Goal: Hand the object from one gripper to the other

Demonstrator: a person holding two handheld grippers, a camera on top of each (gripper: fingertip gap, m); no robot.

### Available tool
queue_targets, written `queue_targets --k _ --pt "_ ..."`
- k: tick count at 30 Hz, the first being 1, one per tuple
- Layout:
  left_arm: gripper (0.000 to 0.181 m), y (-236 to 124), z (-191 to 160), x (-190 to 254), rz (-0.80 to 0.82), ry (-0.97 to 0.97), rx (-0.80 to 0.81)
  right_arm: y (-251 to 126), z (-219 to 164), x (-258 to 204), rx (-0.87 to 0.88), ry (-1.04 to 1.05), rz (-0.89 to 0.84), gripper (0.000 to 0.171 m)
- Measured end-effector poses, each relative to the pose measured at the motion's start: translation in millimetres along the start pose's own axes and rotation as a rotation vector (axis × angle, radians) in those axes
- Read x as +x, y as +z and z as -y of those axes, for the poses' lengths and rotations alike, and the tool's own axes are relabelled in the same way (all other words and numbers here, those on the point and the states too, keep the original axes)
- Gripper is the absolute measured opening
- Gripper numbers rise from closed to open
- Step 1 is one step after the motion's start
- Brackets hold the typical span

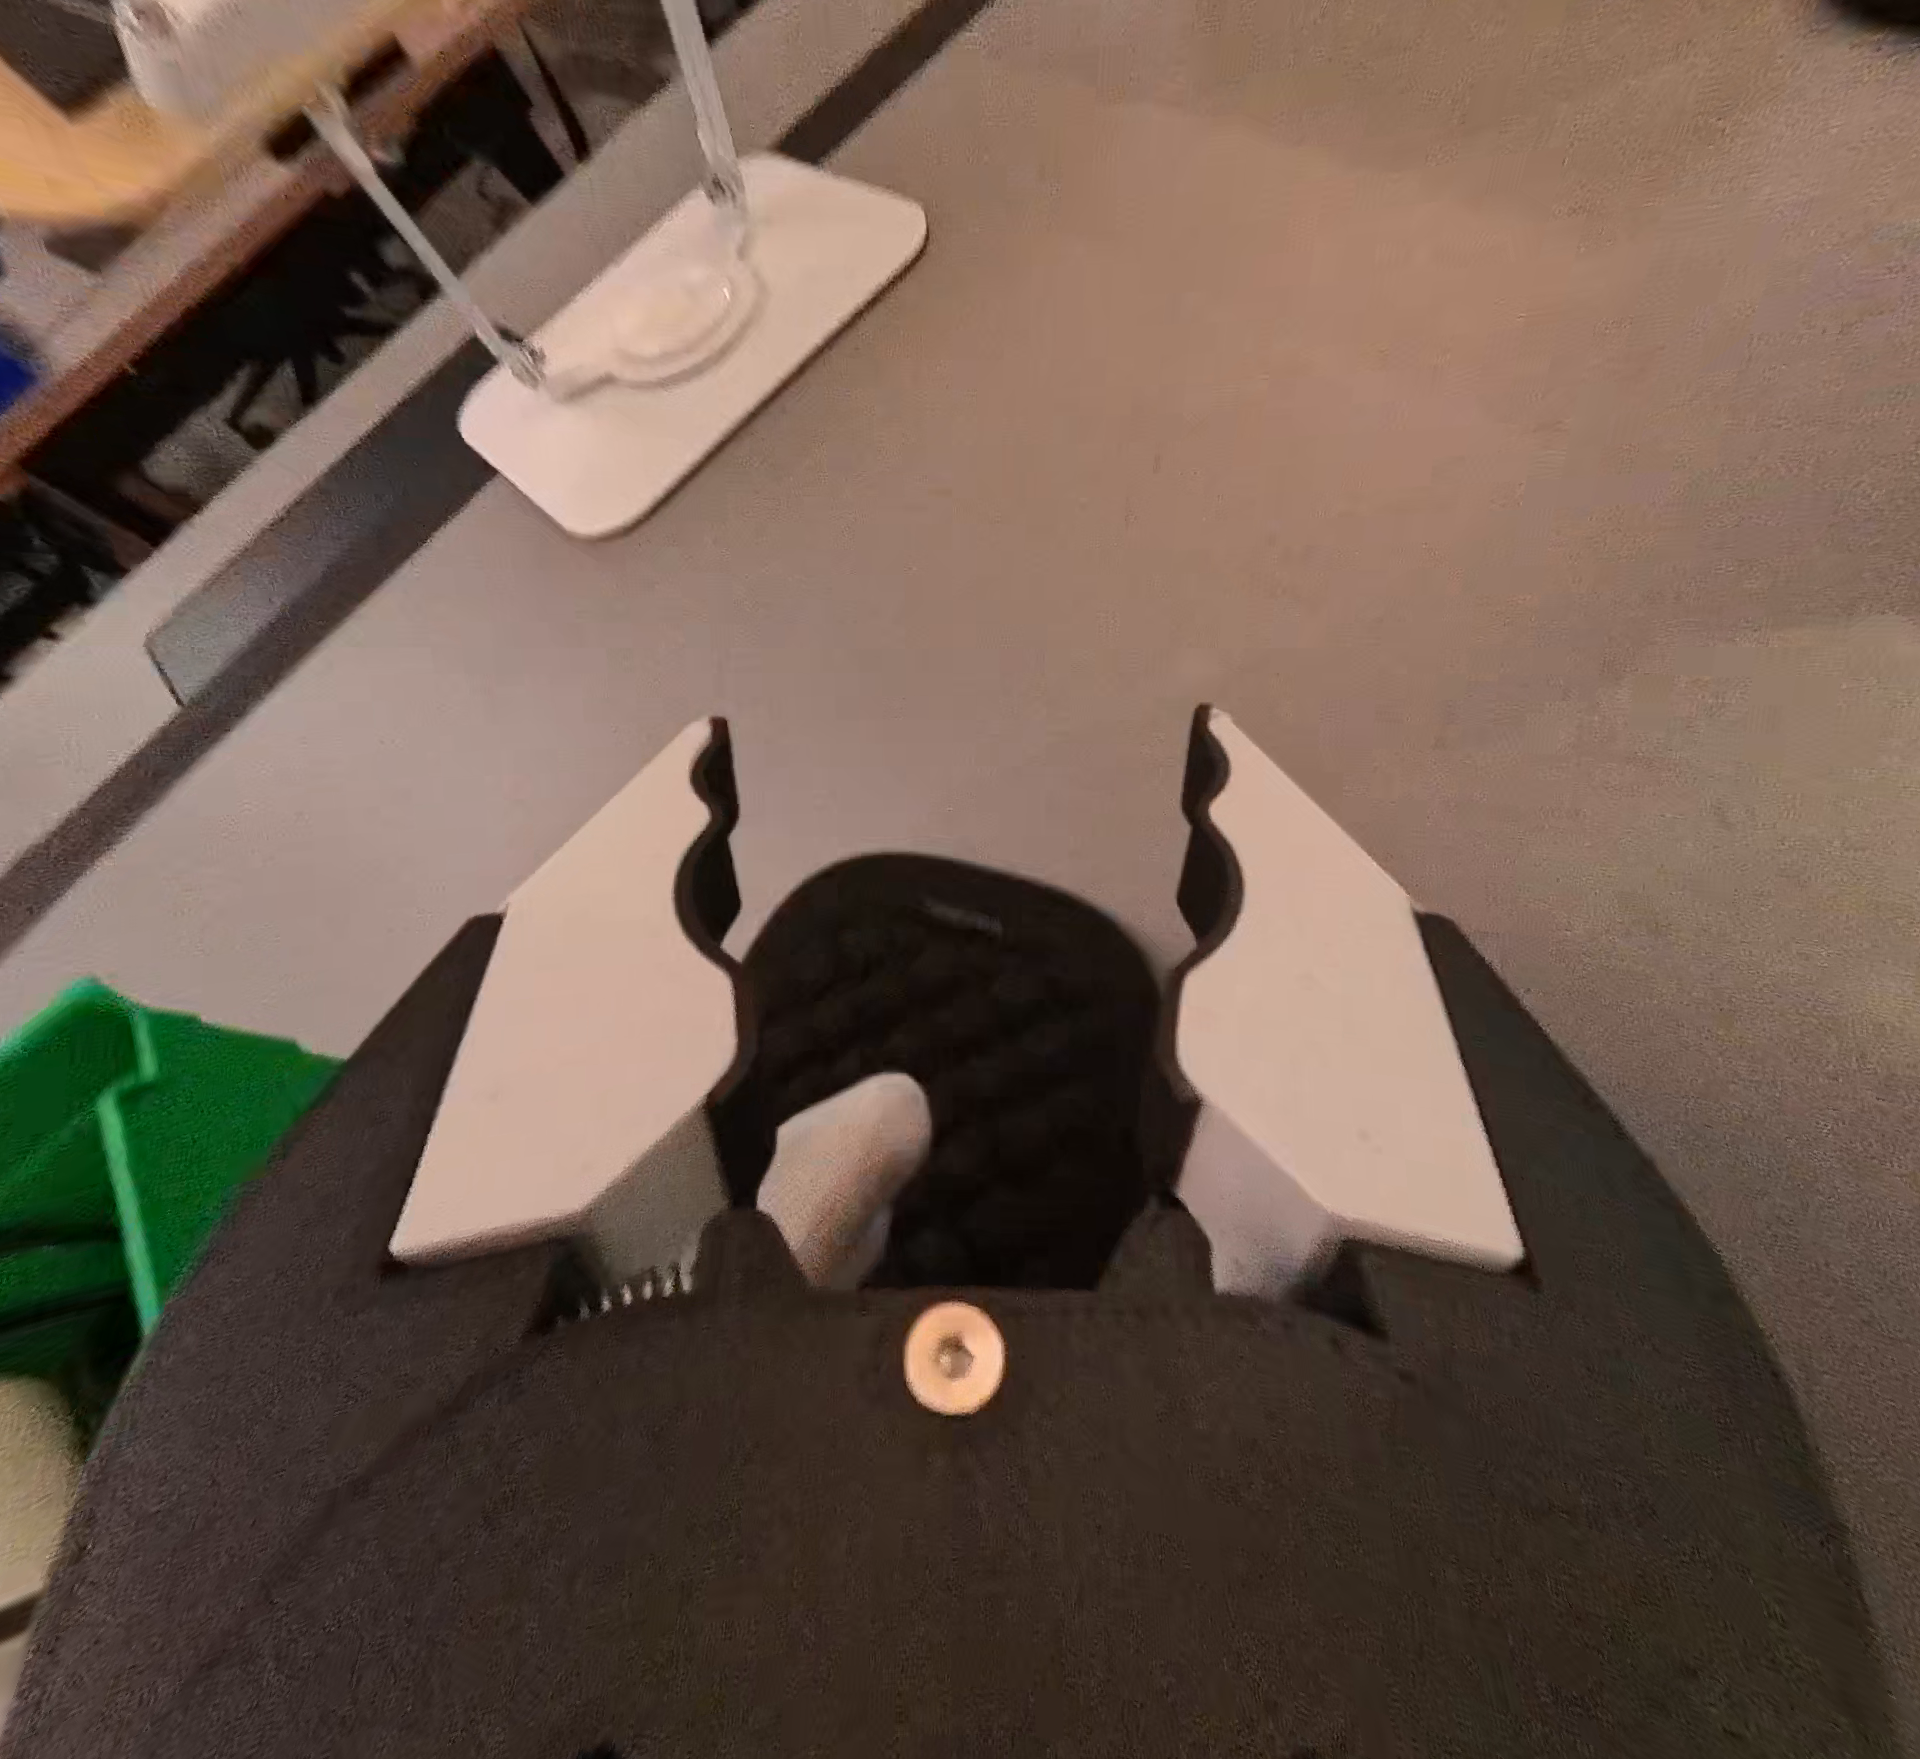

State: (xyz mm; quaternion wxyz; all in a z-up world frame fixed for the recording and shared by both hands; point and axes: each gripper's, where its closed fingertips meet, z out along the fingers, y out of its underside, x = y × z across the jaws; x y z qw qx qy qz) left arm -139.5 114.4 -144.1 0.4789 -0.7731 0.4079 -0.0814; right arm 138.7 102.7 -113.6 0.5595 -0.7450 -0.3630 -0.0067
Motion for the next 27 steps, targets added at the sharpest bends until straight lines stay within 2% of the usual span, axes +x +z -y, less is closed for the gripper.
queue_targets --k 3,5,7,8,9,10,13,15,19,23,25,27 --pt "0.102 11.7 -60.5 6.3 -0.029 0.029 -0.172 -26.4 -64.5 4.9 -0.082 0.119 0.139 0.085" --pt "0.110 19.7 -79.2 8.7 -0.018 0.112 -0.209 -27.3 -95.7 9.1 -0.134 0.164 0.187 0.086" --pt "0.102 18.4 -73.2 13.0 -0.035 0.106 -0.175 -19.5 -124.9 14.2 -0.221 0.183 0.194 0.088" --pt "0.086 21.4 -75.4 15.6 -0.058 0.092 -0.179 -17.0 -130.1 11.7 -0.242 0.171 0.206 0.087" --pt "0.089 25.4 -82.6 16.2 -0.062 0.110 -0.199 -15.5 -131.9 11.9 -0.256 0.147 0.196 0.088" --pt "0.079 29.8 -82.2 16.3 -0.063 0.109 -0.171 -13.2 -132.2 15.5 -0.258 0.138 0.174 0.093" --pt "0.086 30.9 -83.6 8.7 -0.046 0.104 -0.170 -7.5 -131.4 20.8 -0.235 0.186 0.170 0.087" --pt "0.087 27.9 -85.5 12.5 -0.099 0.106 -0.184 -9.9 -125.0 7.9 -0.228 0.189 0.203 0.089" --pt "0.087 16.1 -86.4 36.5 -0.195 0.136 -0.193 -12.0 -100.0 -34.7 -0.190 0.190 0.228 0.090" --pt "0.085 -5.3 -86.1 70.8 -0.193 0.177 -0.167 -11.3 -64.3 -80.7 -0.138 0.243 0.283 0.095" --pt "0.084 -20.1 -87.2 95.3 -0.218 0.207 -0.153 -7.9 -46.6 -103.8 -0.123 0.269 0.295 0.099" --pt "0.085 -31.1 -87.1 113.4 -0.243 0.247 -0.131 -7.6 -29.4 -132.6 -0.113 0.252 0.342 0.113"
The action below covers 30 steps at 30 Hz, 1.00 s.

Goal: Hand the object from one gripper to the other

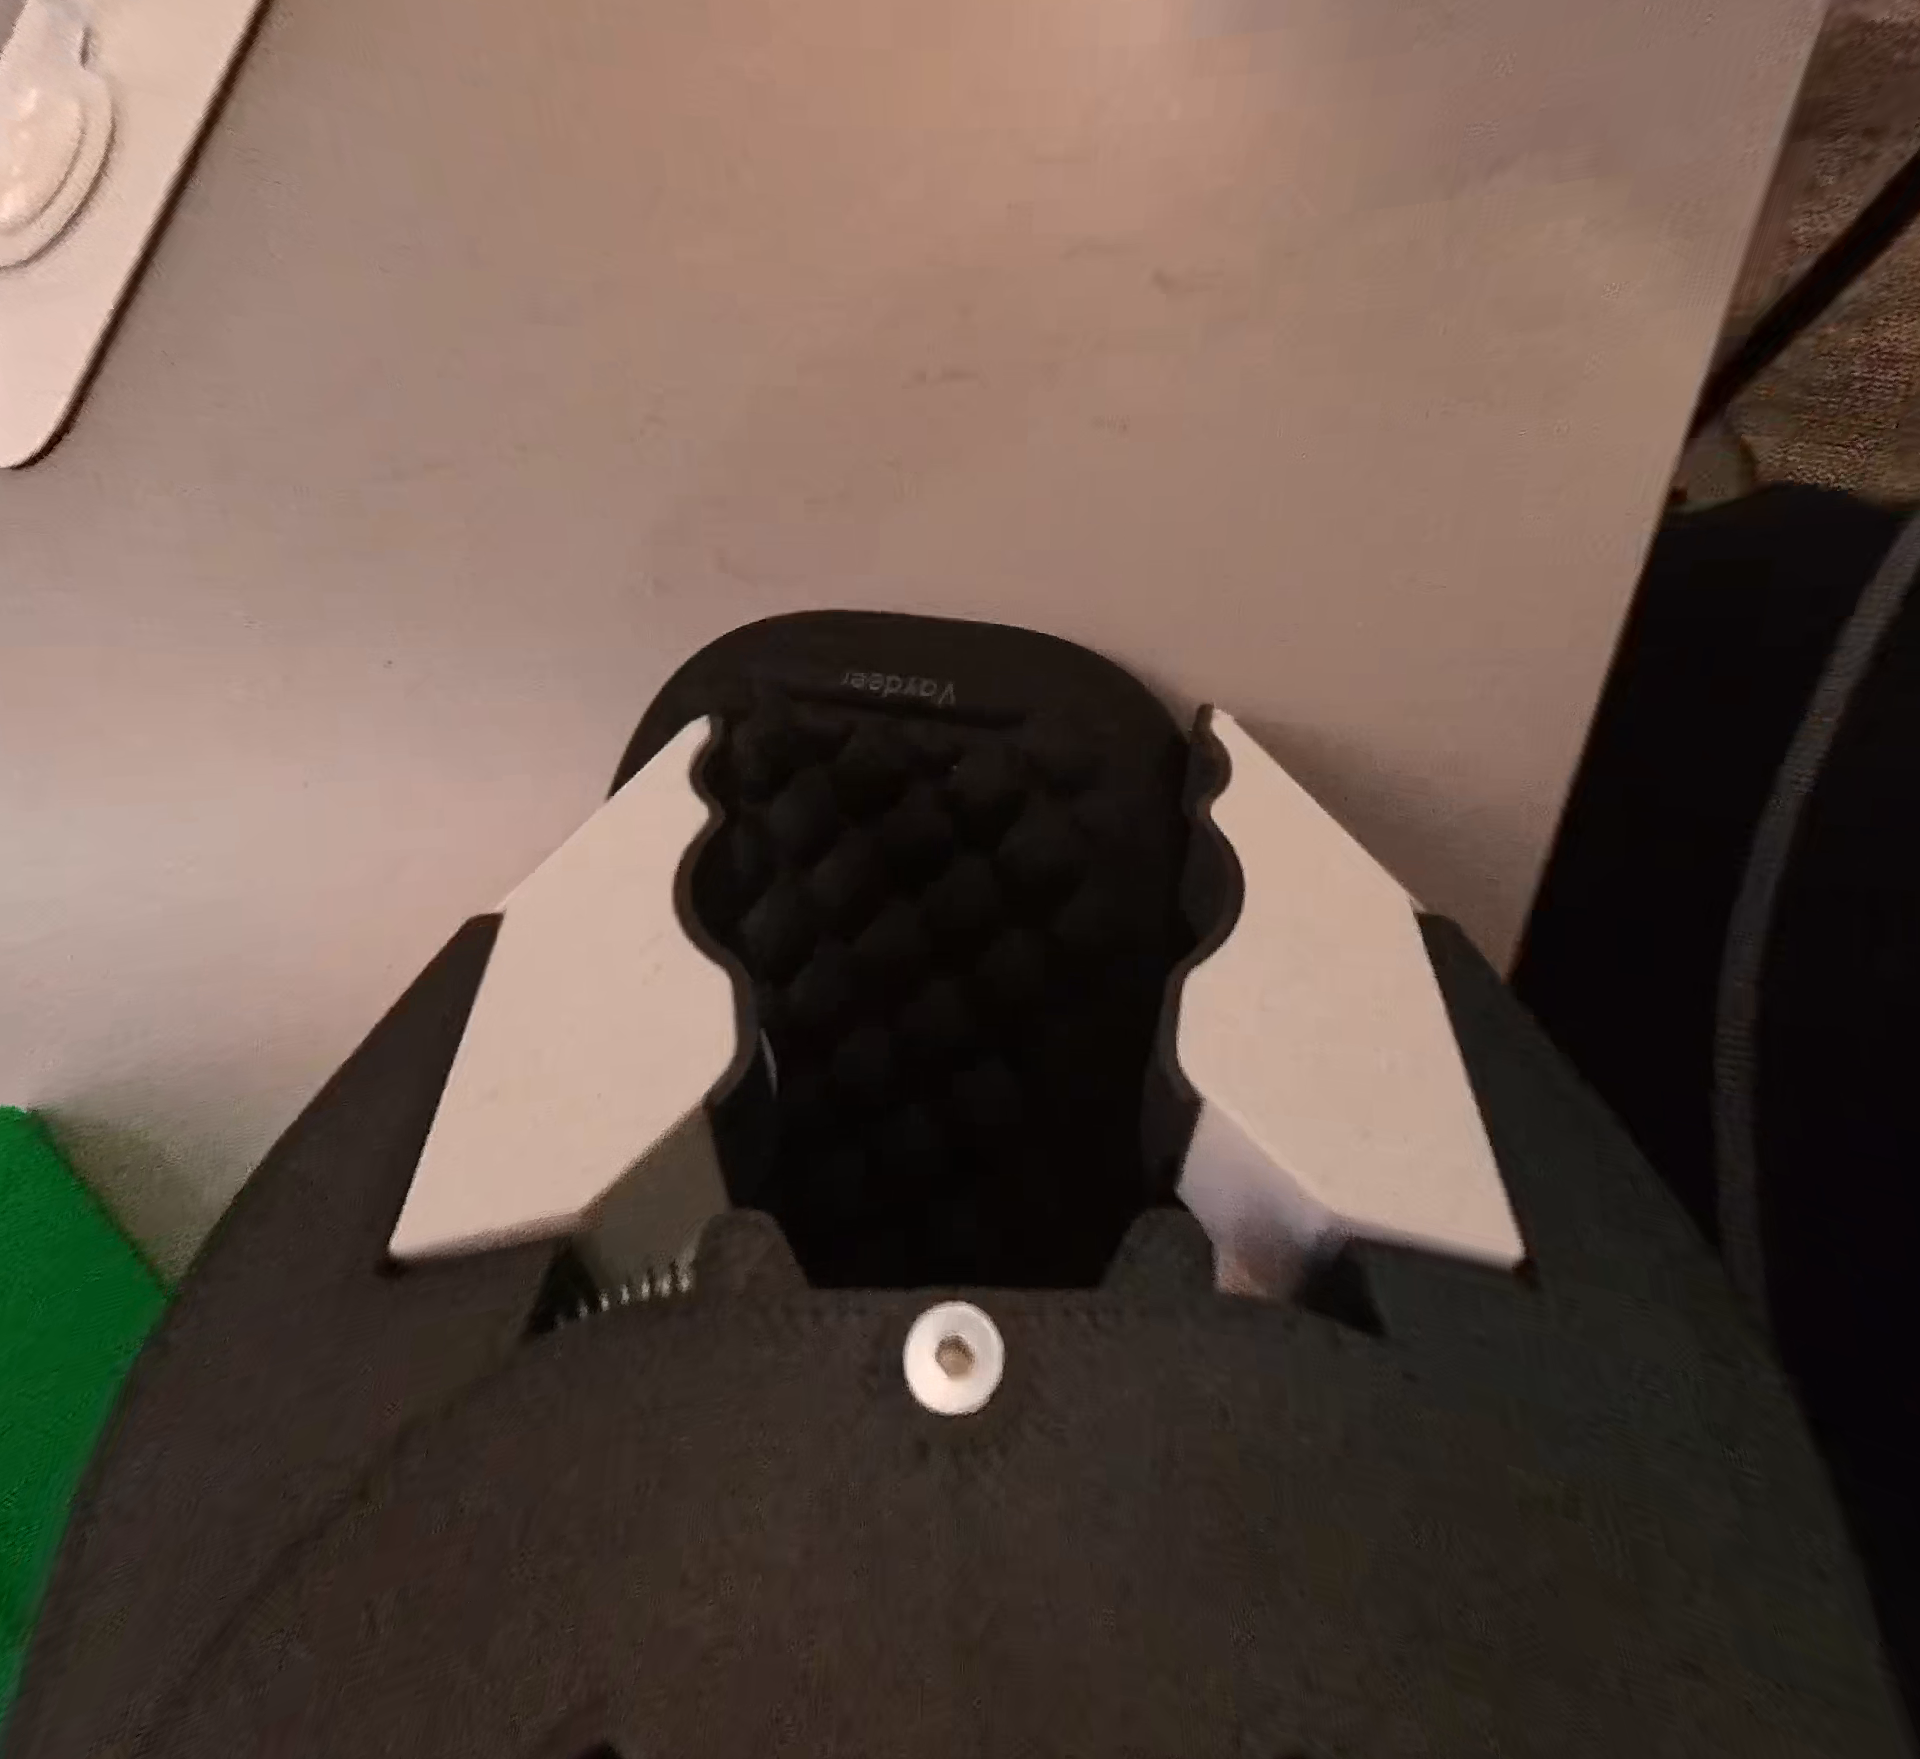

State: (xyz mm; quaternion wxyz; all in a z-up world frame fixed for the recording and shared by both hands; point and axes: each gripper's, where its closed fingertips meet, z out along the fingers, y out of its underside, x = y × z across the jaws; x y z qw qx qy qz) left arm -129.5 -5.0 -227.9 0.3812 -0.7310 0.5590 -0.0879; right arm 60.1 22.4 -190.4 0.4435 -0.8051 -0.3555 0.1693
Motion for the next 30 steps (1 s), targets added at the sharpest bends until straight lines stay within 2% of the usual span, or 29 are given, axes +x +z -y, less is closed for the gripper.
queue_targets --k 2,4,6,8,10,12,14,17,20,22,24,27,28,30 --pt "0.087 -3.4 2.2 3.8 0.001 0.006 0.013 -5.6 17.5 -16.8 0.086 -0.007 0.028 0.119" --pt "0.092 -14.3 15.8 -2.6 0.014 -0.023 0.078 -32.5 38.3 -6.6 0.243 0.014 -0.001 0.116" --pt "0.092 -26.9 33.7 -12.4 0.018 -0.068 0.159 -72.6 54.4 21.7 0.393 0.023 -0.058 0.104" --pt "0.092 -36.9 53.8 -31.2 0.075 -0.059 0.199 -103.6 58.0 59.8 0.393 -0.027 -0.183 0.105" --pt "0.088 -44.5 83.6 -61.3 0.172 -0.032 0.245 -131.5 83.8 90.3 0.452 -0.089 -0.269 0.102" --pt "0.078 -56.7 124.6 -96.9 0.282 -0.007 0.314 -145.9 134.8 108.3 0.532 -0.148 -0.289 0.101" --pt "0.067 -69.2 171.0 -136.6 0.382 0.014 0.390 -143.3 203.1 112.1 0.597 -0.254 -0.287 0.103" --pt "0.056 -80.7 237.5 -185.5 0.421 -0.007 0.541 -132.5 312.9 99.3 0.776 -0.317 -0.178 0.100" --pt "0.050 -81.3 280.7 -224.8 0.422 -0.070 0.649 -99.6 368.9 105.0 0.804 -0.311 -0.134 0.100" --pt "0.051 -69.8 285.3 -247.2 0.475 -0.097 0.645 -73.9 365.0 112.2 0.746 -0.322 -0.151 0.099" --pt "0.050 -51.0 280.8 -247.8 0.475 -0.084 0.642 -65.7 335.9 117.8 0.680 -0.341 -0.202 0.102" --pt "0.049 -17.1 252.6 -249.4 0.541 -0.039 0.582 -96.6 248.3 150.3 0.529 -0.397 -0.461 0.116" --pt "0.049 -8.1 238.0 -250.2 0.563 -0.041 0.561 -112.4 207.5 169.7 0.459 -0.367 -0.541 0.125" --pt "0.049 17.0 217.0 -248.6 0.522 -0.088 0.551 -150.0 123.9 207.4 0.404 -0.214 -0.629 0.128"
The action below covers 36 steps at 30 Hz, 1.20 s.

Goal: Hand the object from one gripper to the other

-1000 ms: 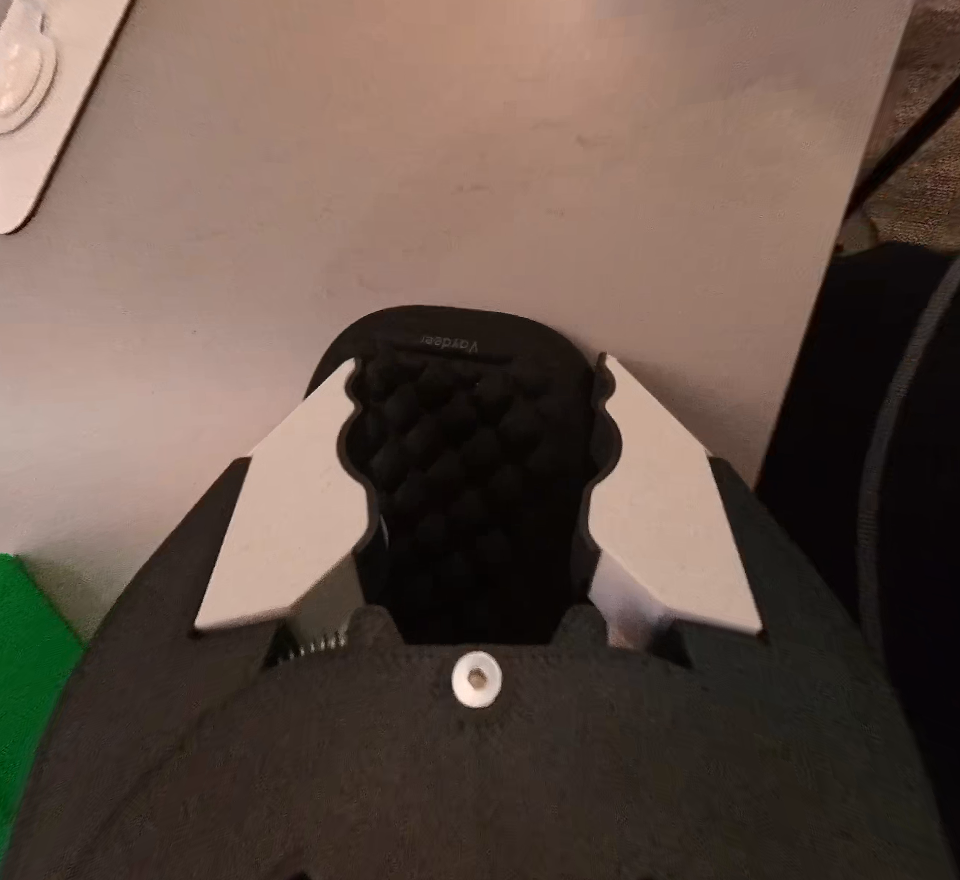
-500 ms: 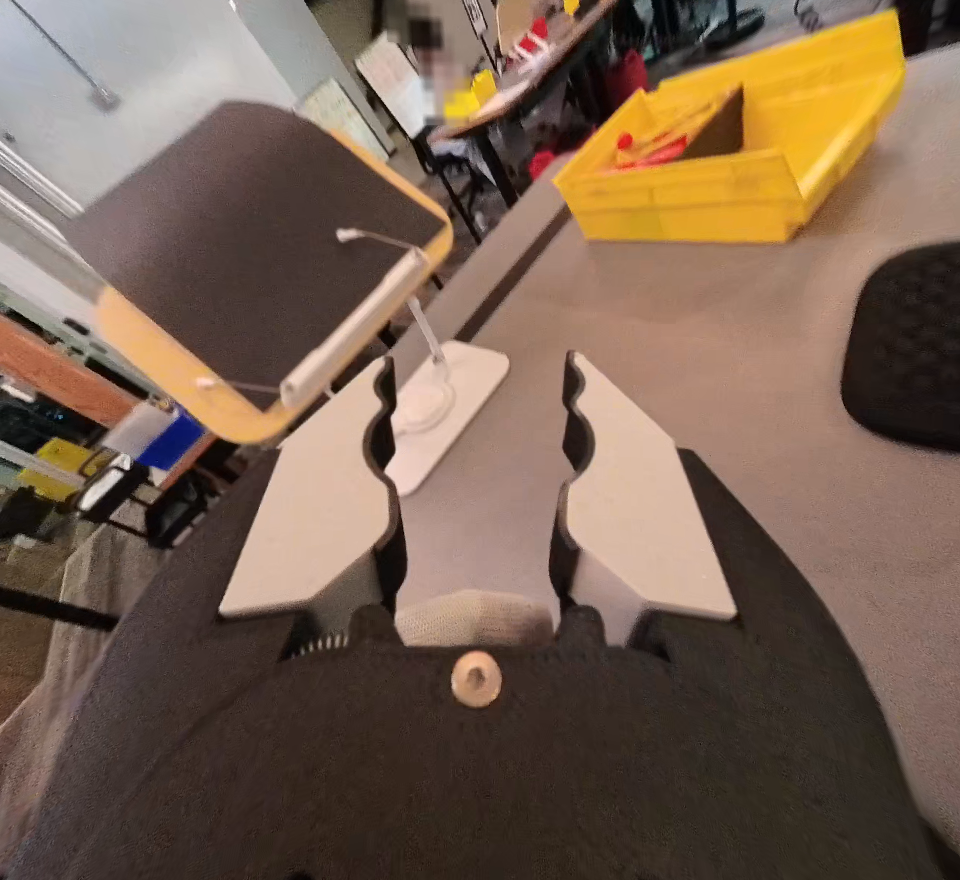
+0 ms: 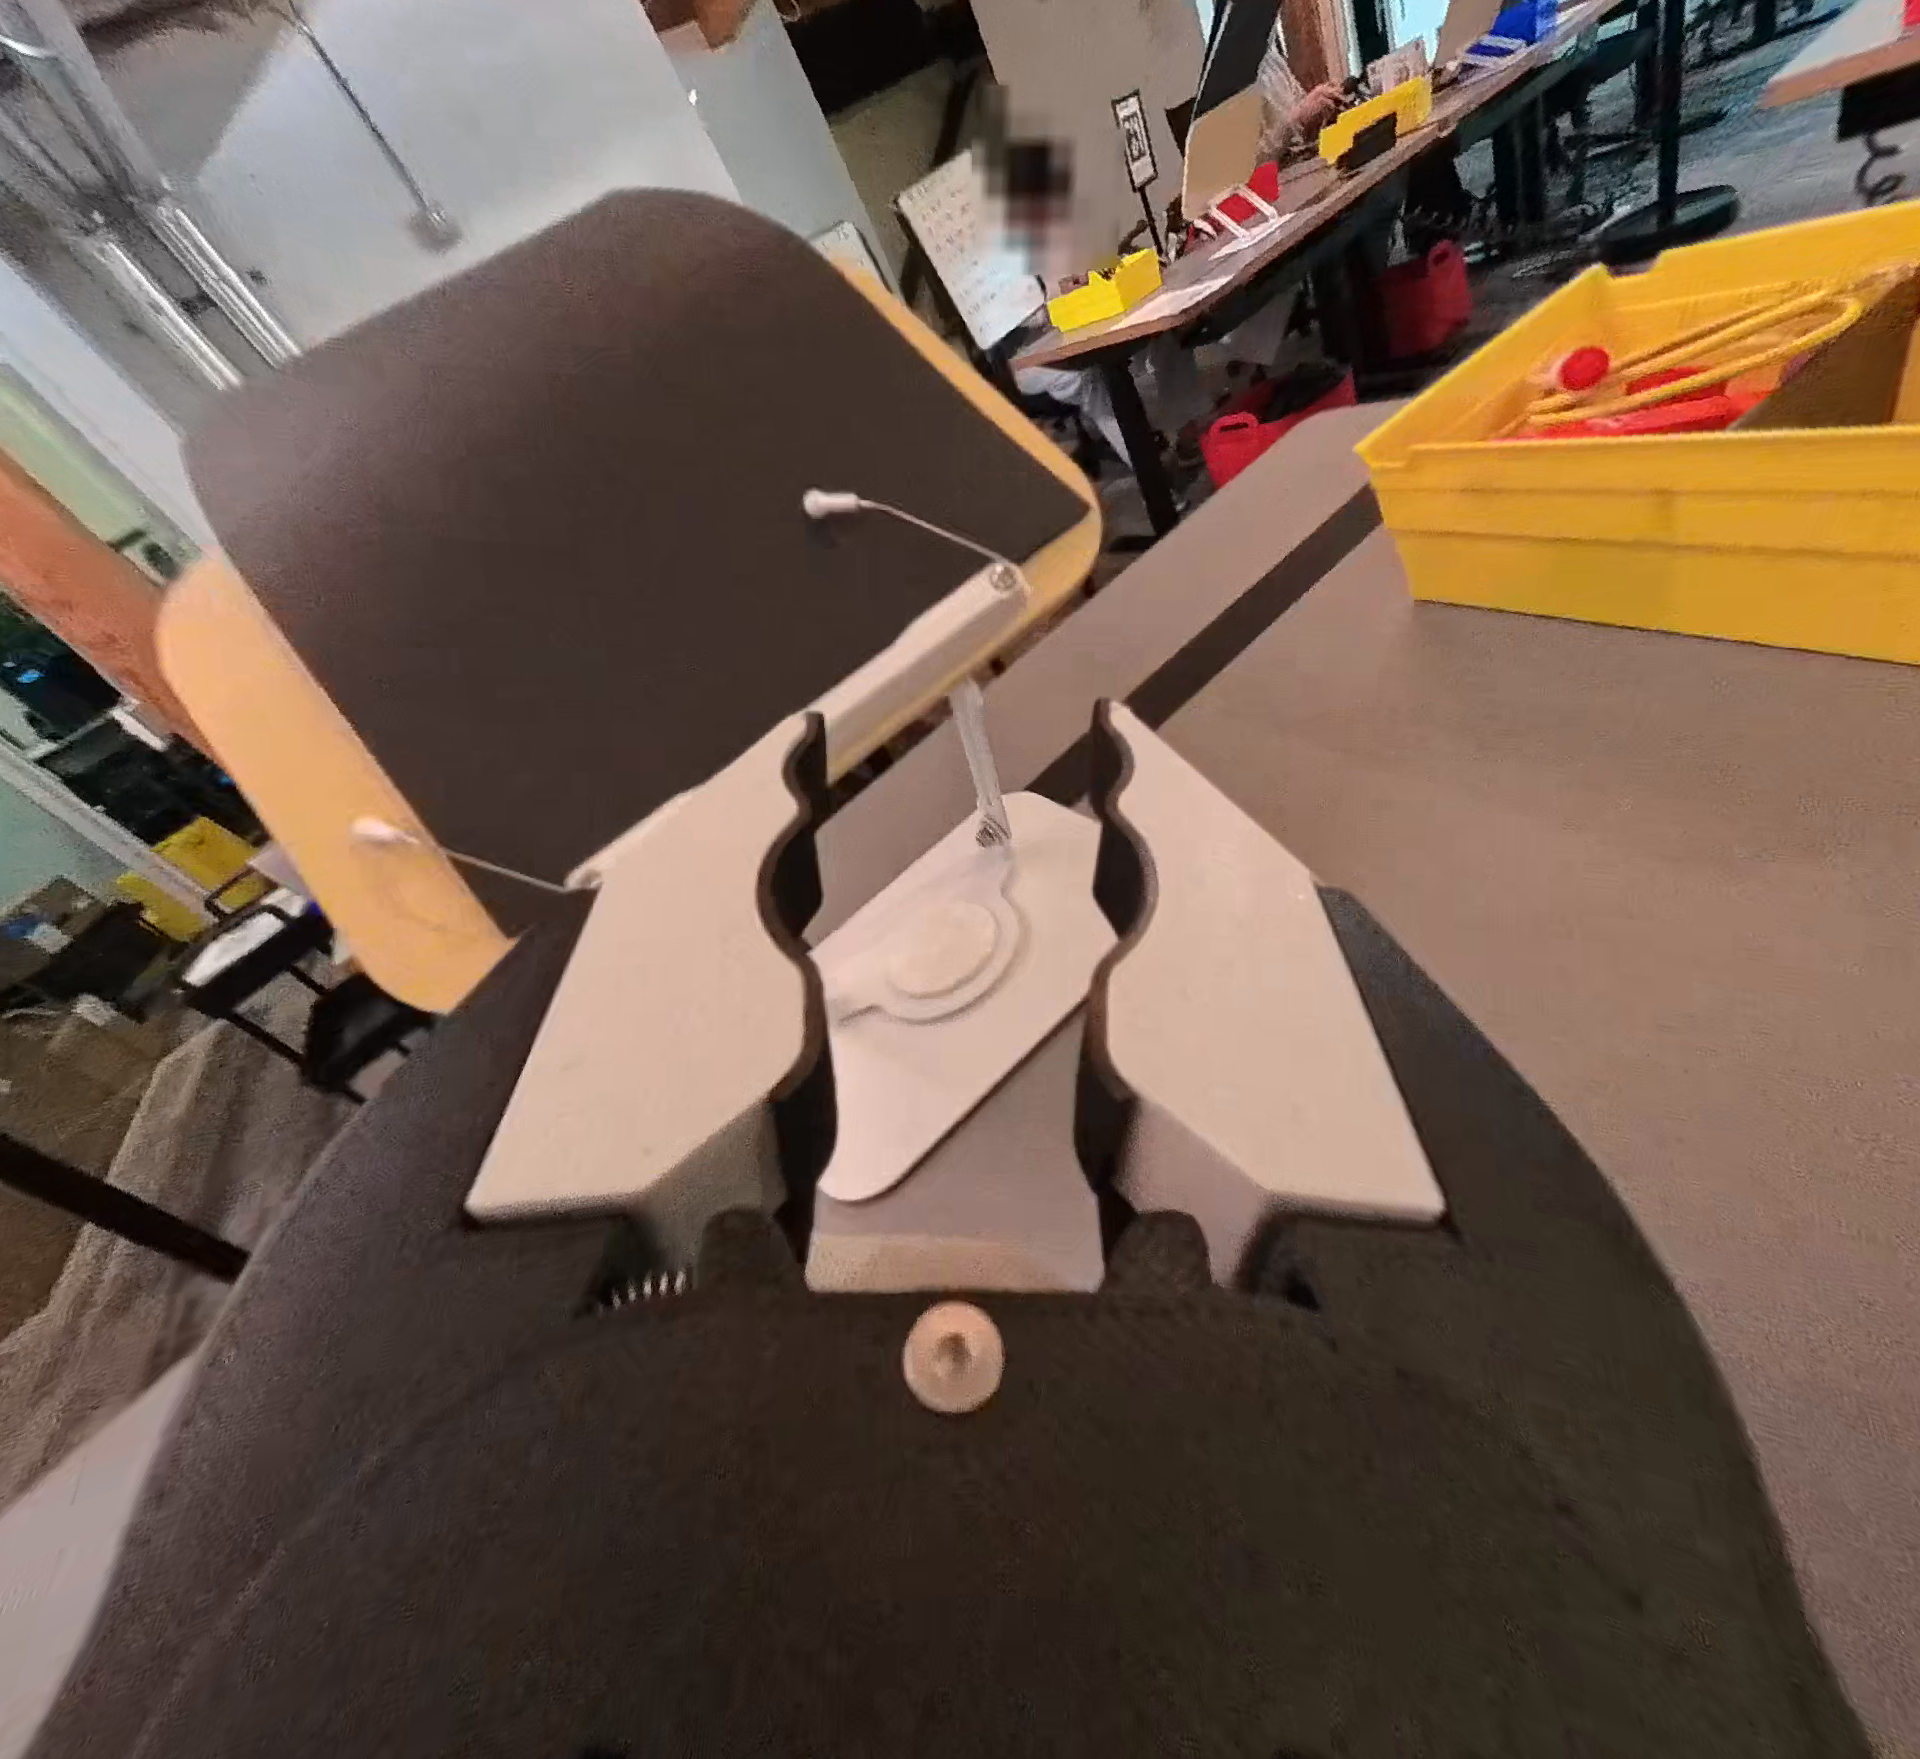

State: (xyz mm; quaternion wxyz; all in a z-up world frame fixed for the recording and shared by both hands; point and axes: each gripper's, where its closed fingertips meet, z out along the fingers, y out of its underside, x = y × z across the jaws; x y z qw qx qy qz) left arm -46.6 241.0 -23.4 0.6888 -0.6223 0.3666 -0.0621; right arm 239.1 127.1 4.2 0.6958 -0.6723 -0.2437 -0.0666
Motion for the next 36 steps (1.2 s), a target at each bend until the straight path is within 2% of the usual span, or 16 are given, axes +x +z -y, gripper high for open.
queue_targets --k 2,5,6,9,11,16,25,29,32,36 --pt "0.049 5.6 -29.2 5.7 -0.010 -0.015 -0.060 -45.5 -82.8 46.1 -0.122 0.158 -0.100 0.133" --pt "0.050 13.7 -46.4 16.1 -0.039 -0.019 -0.096 -104.3 -202.3 92.7 -0.330 0.259 -0.237 0.151" --pt "0.050 16.2 -48.9 16.9 -0.038 -0.030 -0.099 -117.3 -226.3 95.3 -0.378 0.279 -0.248 0.157" --pt "0.050 19.5 -51.4 14.2 -0.026 -0.025 -0.098 -131.4 -246.2 97.8 -0.340 0.304 -0.242 0.155" --pt "0.051 22.8 -54.4 17.4 -0.023 -0.016 -0.100 -134.5 -275.9 95.2 -0.459 0.316 -0.199 0.160" --pt "0.053 25.6 -66.2 23.4 -0.032 0.013 -0.120 -137.5 -282.7 83.1 -0.492 0.242 -0.144 0.160" --pt "0.054 30.5 -78.6 31.7 -0.057 0.036 -0.145 -140.9 -291.4 87.6 -0.553 0.254 -0.144 0.160" --pt "0.055 33.8 -86.2 34.7 -0.061 0.048 -0.158 -148.2 -294.6 88.7 -0.591 0.250 -0.146 0.155" --pt "0.056 36.7 -87.5 37.7 -0.065 0.068 -0.163 -147.5 -302.9 90.8 -0.678 0.250 -0.139 0.160" --pt "0.057 39.0 -88.2 39.8 -0.065 0.080 -0.165 -149.5 -304.8 90.8 -0.692 0.281 -0.145 0.160"
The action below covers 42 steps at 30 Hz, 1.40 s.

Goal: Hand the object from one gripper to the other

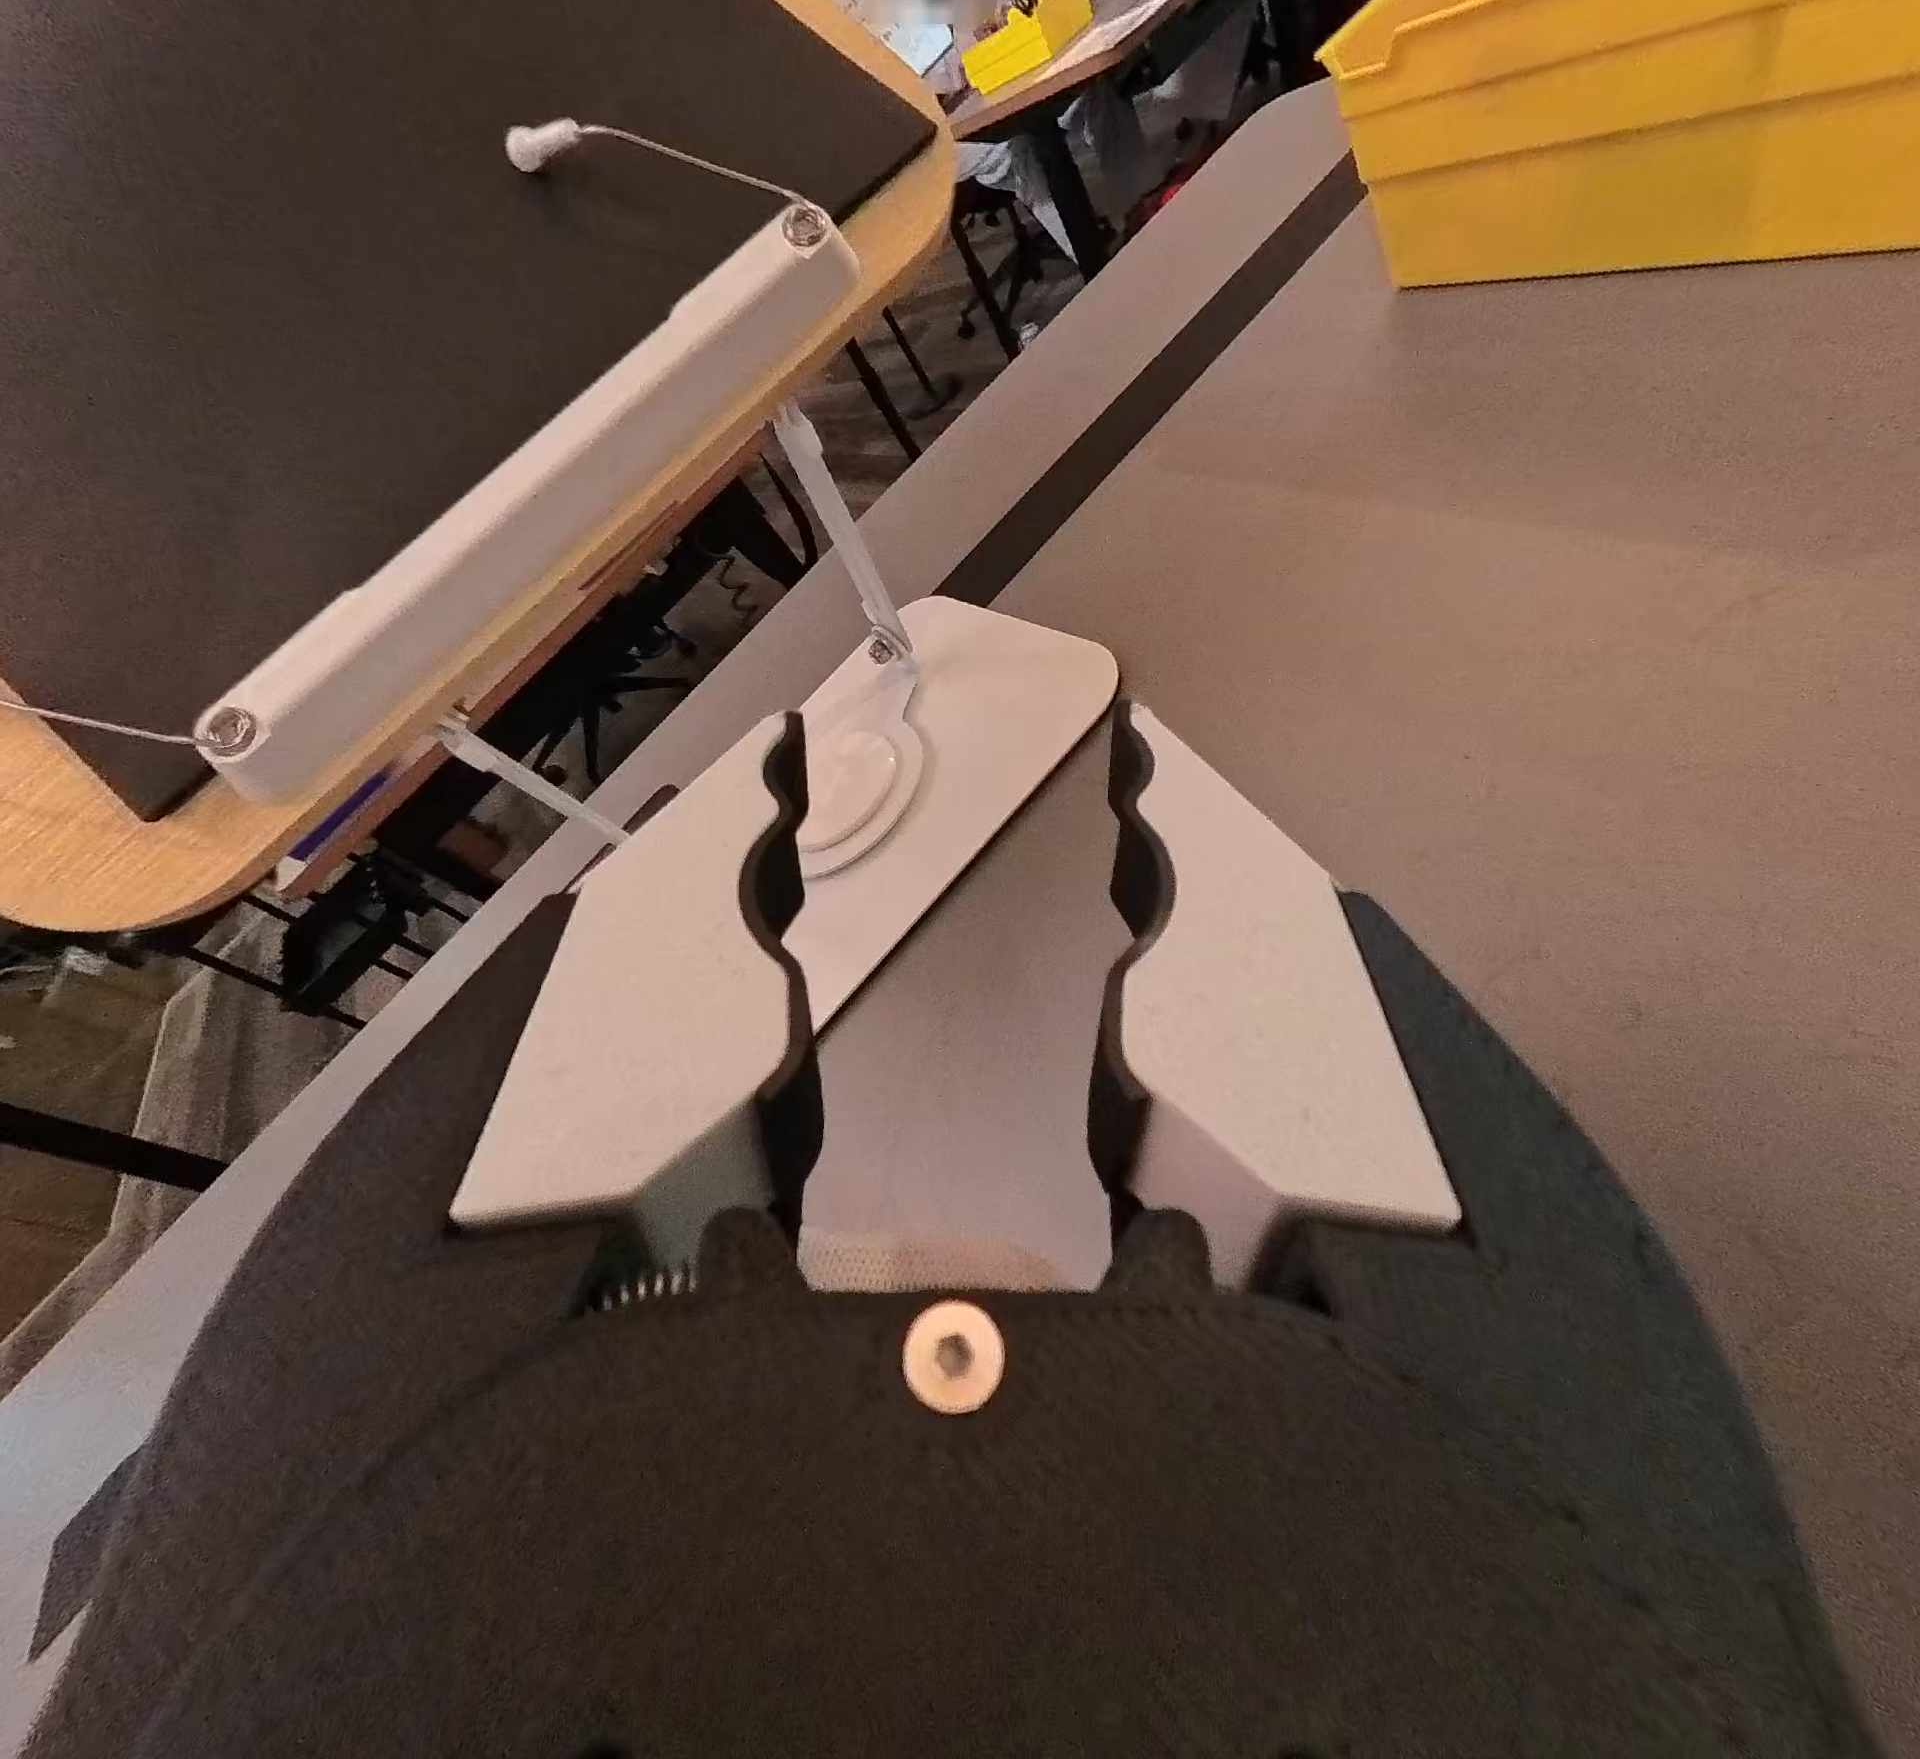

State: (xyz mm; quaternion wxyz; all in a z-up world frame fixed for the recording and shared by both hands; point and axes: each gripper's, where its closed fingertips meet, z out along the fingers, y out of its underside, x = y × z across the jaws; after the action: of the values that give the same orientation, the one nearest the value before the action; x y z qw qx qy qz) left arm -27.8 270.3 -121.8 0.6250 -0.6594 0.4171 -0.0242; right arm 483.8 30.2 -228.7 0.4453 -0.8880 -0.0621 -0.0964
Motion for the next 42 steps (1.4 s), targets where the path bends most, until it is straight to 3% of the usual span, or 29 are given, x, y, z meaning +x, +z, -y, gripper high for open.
queue_targets --k 7,10,19,42 --pt "0.057 1.5 -2.9 -1.1 -0.003 0.002 -0.010 -1.5 2.5 0.9 -0.005 0.004 -0.002 0.158" --pt "0.057 1.5 -1.8 -0.3 -0.005 0.011 -0.011 -1.9 16.2 -11.7 0.085 -0.026 0.042 0.160" --pt "0.058 5.5 -5.2 9.0 -0.011 0.062 -0.033 13.0 11.0 3.5 -0.033 0.038 0.048 0.160" --pt "0.058 8.1 -25.0 7.6 0.006 -0.020 -0.016 22.0 -3.6 2.3 -0.066 0.066 0.048 0.156"
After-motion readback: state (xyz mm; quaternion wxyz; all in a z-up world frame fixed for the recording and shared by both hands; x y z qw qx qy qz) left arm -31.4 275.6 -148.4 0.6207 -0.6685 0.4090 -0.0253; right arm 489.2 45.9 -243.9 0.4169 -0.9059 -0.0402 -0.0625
